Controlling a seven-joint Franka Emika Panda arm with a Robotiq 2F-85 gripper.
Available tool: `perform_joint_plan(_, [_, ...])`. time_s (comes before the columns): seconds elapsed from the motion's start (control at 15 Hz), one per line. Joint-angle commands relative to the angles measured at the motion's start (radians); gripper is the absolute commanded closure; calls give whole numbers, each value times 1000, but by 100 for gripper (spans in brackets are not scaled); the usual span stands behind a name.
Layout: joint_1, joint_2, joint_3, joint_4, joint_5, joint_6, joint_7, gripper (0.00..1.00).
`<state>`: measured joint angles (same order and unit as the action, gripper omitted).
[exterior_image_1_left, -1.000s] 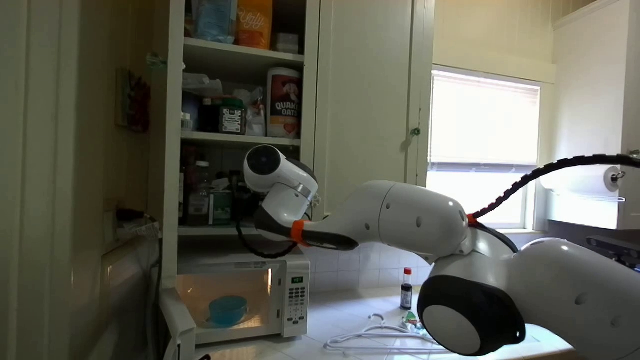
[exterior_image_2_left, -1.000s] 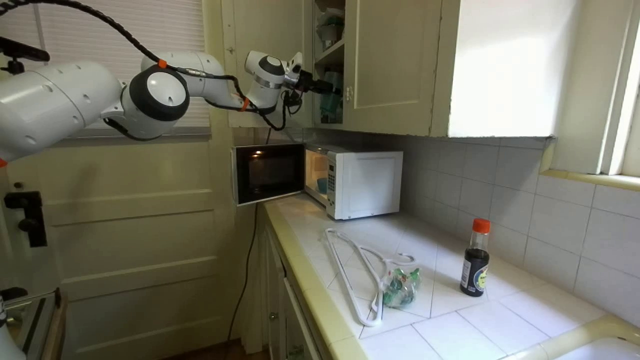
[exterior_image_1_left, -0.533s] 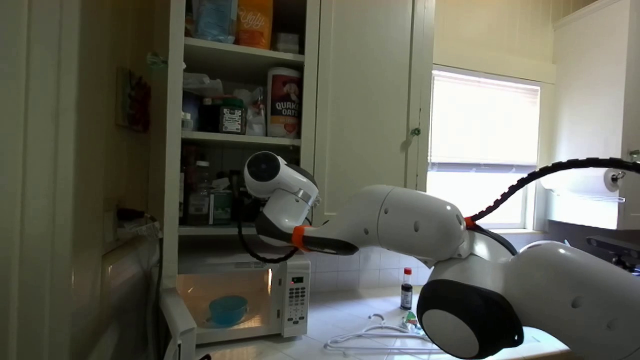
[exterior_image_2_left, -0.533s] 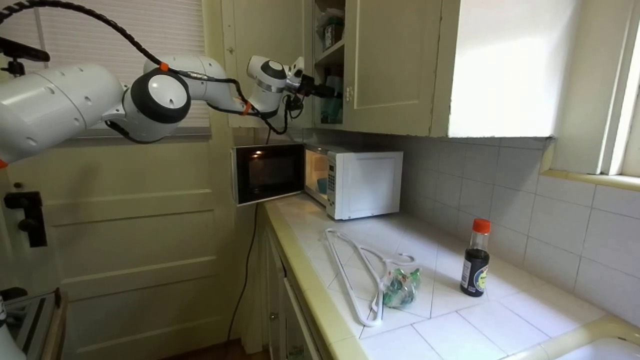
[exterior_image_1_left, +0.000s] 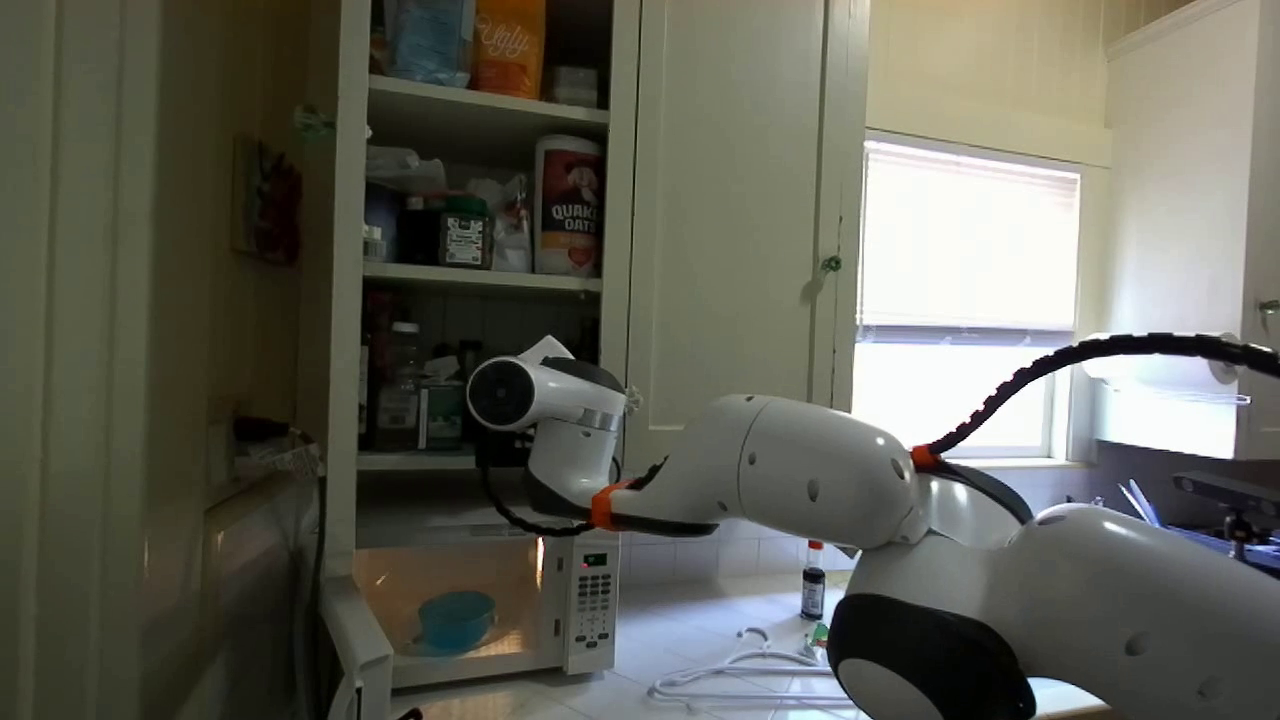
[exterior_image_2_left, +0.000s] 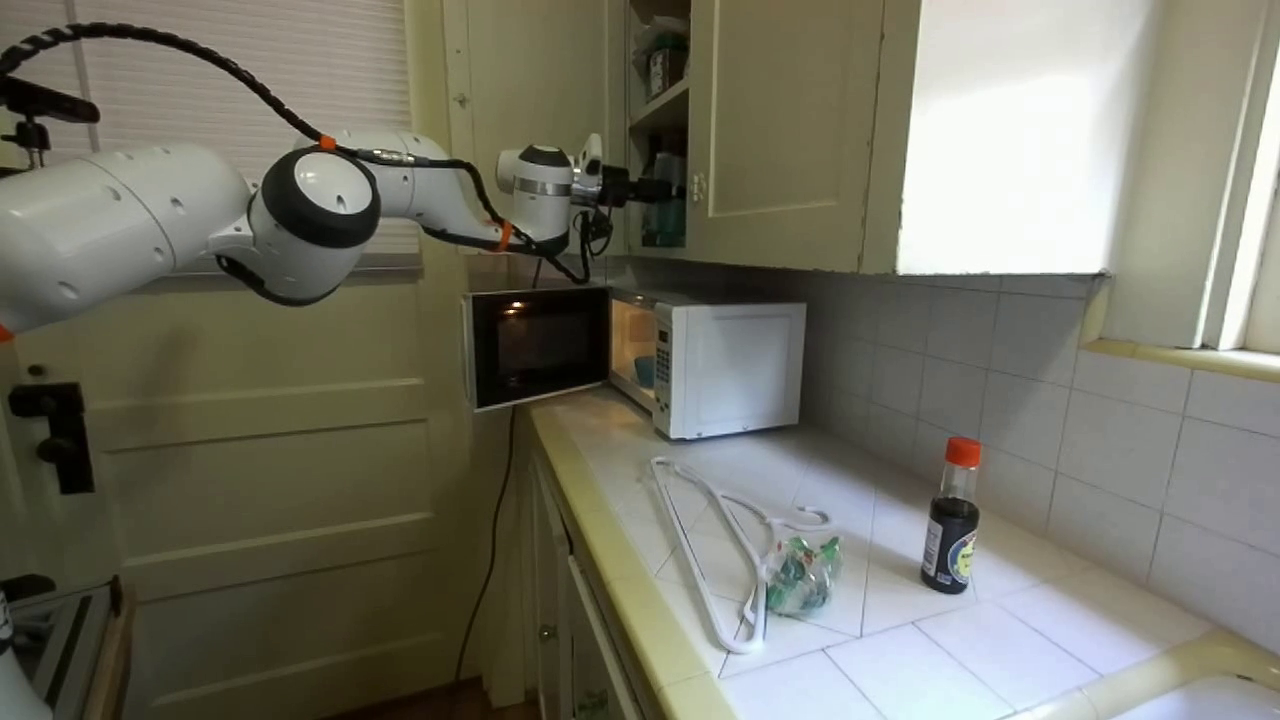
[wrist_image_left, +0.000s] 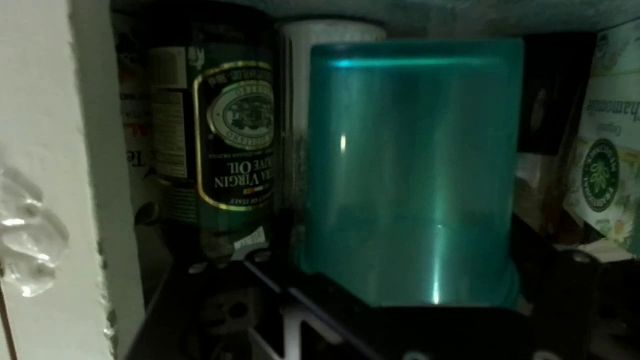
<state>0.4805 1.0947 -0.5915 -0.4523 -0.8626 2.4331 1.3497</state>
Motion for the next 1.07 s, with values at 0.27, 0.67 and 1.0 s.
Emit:
perform_joint_plan(0.27, [5,11,-2,7,-143,-23,118,29])
perform_joint_plan(0.67, [-81,-10,120,1,-116,156,-10,29])
perform_joint_plan(1.0, [-140,-13,208,1,-75,250,-216,29])
